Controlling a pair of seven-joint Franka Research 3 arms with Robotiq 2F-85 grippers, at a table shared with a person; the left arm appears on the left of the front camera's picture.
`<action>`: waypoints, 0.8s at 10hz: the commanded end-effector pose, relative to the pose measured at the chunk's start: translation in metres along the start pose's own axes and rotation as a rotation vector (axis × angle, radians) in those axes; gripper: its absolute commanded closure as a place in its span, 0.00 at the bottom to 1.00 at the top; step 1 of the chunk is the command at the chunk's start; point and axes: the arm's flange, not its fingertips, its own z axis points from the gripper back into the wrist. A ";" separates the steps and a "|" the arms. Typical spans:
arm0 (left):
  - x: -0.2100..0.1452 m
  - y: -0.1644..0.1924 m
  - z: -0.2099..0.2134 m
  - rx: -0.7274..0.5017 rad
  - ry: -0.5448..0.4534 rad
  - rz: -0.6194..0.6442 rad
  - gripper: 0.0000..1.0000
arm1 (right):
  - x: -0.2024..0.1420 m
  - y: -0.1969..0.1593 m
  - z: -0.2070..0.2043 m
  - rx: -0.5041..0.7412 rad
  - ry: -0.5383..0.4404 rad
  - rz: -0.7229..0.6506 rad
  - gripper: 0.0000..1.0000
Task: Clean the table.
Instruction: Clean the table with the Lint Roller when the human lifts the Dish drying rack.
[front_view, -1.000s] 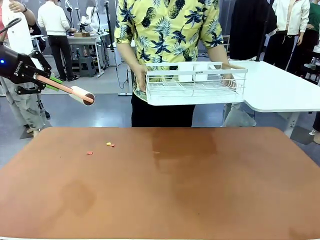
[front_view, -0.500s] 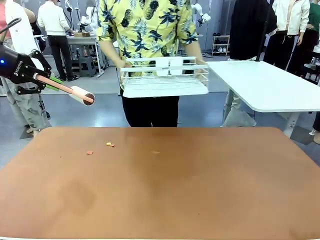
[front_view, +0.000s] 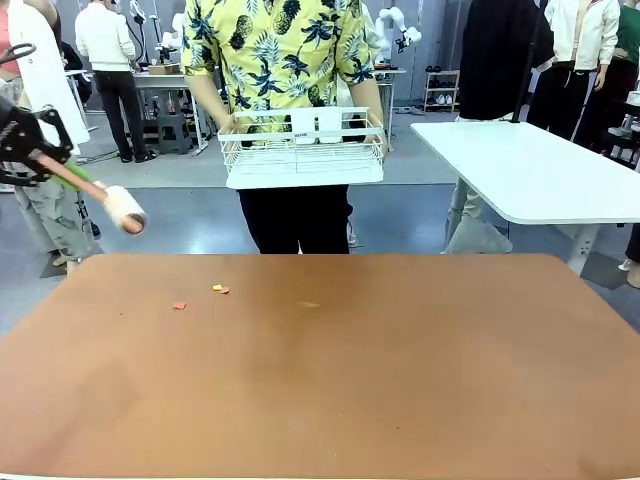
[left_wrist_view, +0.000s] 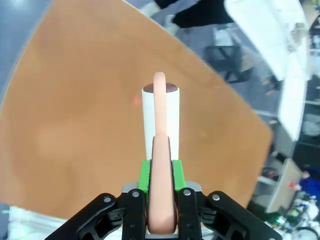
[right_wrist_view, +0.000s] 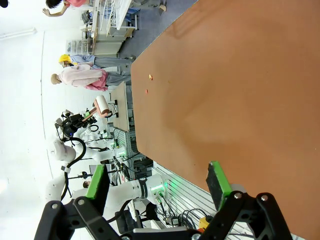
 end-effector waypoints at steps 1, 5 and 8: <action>0.023 -0.010 0.021 0.101 0.049 -0.168 0.79 | 0.000 0.002 0.001 0.005 0.000 0.007 0.00; 0.051 -0.018 -0.003 0.284 0.036 -0.488 0.79 | 0.000 0.002 0.001 0.005 0.000 0.007 0.00; 0.070 -0.043 -0.030 0.352 0.110 -0.554 0.79 | 0.000 0.002 0.001 0.005 0.000 0.007 0.00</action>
